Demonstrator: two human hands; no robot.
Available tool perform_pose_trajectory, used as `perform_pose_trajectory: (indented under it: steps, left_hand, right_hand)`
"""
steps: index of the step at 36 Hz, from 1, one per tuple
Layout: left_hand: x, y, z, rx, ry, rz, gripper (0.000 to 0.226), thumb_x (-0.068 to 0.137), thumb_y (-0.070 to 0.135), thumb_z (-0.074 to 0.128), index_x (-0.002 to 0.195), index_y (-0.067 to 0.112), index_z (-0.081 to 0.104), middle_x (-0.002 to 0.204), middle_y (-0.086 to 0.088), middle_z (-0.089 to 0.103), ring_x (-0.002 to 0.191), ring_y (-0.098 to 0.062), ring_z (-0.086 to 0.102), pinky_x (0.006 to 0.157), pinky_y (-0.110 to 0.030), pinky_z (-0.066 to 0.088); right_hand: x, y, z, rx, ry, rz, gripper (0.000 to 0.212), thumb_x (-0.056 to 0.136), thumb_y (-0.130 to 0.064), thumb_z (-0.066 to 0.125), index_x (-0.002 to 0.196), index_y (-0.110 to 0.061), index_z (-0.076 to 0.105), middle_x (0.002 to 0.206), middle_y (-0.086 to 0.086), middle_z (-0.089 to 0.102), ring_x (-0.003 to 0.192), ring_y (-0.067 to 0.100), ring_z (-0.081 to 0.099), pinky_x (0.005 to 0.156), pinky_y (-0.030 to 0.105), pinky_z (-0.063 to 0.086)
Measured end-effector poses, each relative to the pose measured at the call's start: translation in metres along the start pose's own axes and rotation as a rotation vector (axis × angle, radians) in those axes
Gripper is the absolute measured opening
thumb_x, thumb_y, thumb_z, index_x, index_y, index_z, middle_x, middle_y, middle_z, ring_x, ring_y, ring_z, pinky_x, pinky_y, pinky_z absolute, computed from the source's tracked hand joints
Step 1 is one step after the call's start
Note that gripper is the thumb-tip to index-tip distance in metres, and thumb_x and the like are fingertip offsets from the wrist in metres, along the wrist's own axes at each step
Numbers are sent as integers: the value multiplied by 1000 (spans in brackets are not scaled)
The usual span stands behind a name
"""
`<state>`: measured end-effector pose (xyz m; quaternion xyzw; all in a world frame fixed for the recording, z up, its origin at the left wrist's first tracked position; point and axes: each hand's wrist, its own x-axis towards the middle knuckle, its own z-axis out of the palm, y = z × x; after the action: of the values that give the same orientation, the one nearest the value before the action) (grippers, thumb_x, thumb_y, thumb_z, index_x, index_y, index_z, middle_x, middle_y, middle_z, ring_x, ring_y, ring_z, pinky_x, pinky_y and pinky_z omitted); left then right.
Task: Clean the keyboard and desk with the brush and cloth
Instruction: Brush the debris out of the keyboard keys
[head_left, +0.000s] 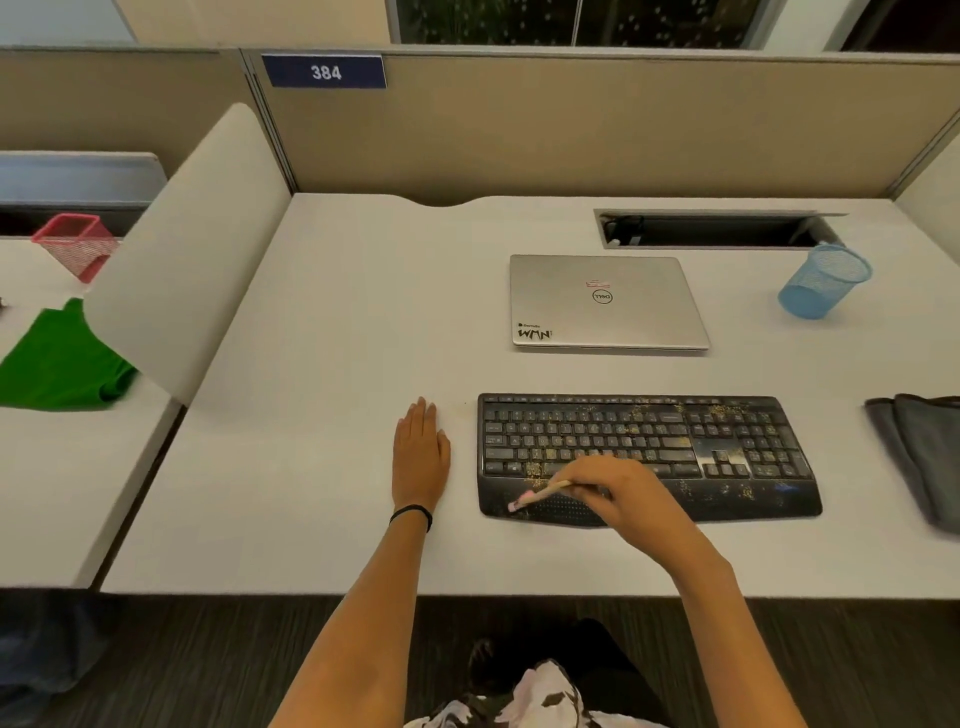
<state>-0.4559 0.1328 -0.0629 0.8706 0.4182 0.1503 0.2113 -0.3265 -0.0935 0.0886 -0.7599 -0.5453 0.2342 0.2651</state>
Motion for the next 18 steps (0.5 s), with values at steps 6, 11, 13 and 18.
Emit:
perform_pose_trajectory:
  steps: [6,11,13,18]
  left_hand:
    - [0,0,0,2,-1,-2,48,100,17,35,147,7,27,155,-8,22,144,-19,16,116,-24,-1]
    - [0,0,0,2,-2,5,48,100,16,34,147,6,27,155,-8,21,144,-19,16,116,-25,-1]
    - [0,0,0,1,0,4,48,100,16,34,147,6,27,156,-8,21,144,-19,16,116,-25,-1]
    - [0,0,0,-4,6,1,48,100,16,35,146,6,28,155,-9,22,144,-20,17,116,-26,0]
  right_hand:
    - [0,-4,3,-19,39,-14,22,89,-10,58,102,-24,68,98,-16,65,88,-1,56,78,13,44]
    - [-1,-2,2,-40,-28,28,22,89,-13,58,102,-29,68,100,-18,66,89,-2,58,80,20,49]
    - [-1,-3,2,-39,-22,28,22,89,-13,58,102,-28,68,101,-18,66,90,-3,58,81,19,48]
    - [1,-7,5,-64,-11,9,22,89,-13,58,103,-27,68,101,-15,66,88,-1,57,79,16,46]
